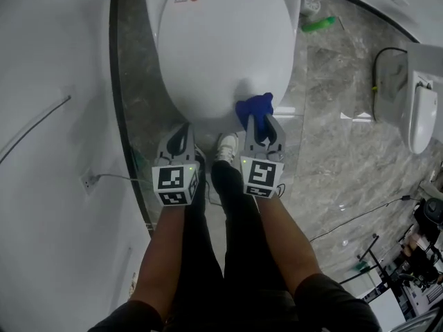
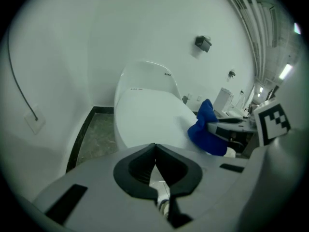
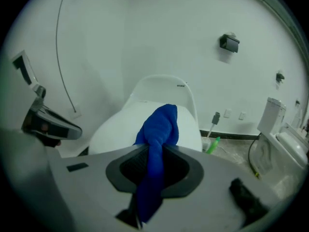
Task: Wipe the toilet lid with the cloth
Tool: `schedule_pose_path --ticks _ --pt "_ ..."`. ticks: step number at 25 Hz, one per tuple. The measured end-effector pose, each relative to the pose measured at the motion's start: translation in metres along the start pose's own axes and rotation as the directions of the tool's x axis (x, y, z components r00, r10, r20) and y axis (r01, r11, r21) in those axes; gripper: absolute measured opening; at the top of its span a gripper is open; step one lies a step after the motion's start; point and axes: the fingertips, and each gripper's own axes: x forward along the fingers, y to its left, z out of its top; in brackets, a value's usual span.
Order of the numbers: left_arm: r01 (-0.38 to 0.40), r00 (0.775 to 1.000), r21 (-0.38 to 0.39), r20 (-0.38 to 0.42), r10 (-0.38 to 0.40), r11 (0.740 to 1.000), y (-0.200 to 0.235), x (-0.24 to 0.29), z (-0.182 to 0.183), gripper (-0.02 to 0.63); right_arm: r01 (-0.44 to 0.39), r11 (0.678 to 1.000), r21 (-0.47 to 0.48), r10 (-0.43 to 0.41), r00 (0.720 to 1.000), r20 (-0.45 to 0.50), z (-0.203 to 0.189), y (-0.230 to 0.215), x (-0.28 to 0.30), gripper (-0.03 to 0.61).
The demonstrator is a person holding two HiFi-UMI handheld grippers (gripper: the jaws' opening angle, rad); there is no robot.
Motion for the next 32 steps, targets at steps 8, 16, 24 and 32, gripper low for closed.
schedule_pose_path --ticks 8,16,24,32 --pt "-0.076 0.997 -0.074 0.024 0.078 0.994 0.043 -0.026 -0.007 0.011 -0.219 0.974 -0.057 0.216 0.975 -0.055 0.003 0.132 0.008 0.067" --pt "-0.104 0.995 -0.102 -0.006 0.104 0.989 0.066 -0.035 -0.033 0.011 -0.273 0.942 -0.196 0.246 0.957 -0.15 -0.023 0.167 0.034 0.067" --pt "-0.056 0.998 -0.123 0.0 0.056 0.991 0.049 -0.023 -0.026 0.011 -0.164 0.976 -0.143 0.144 0.98 -0.137 -0.049 0.103 0.012 0.067" --pt "-0.029 1.0 -0.083 0.001 0.029 0.996 0.028 -0.012 -0.015 0.011 0.025 0.997 -0.071 -0.035 0.989 -0.144 -0.073 0.012 -0.001 0.066"
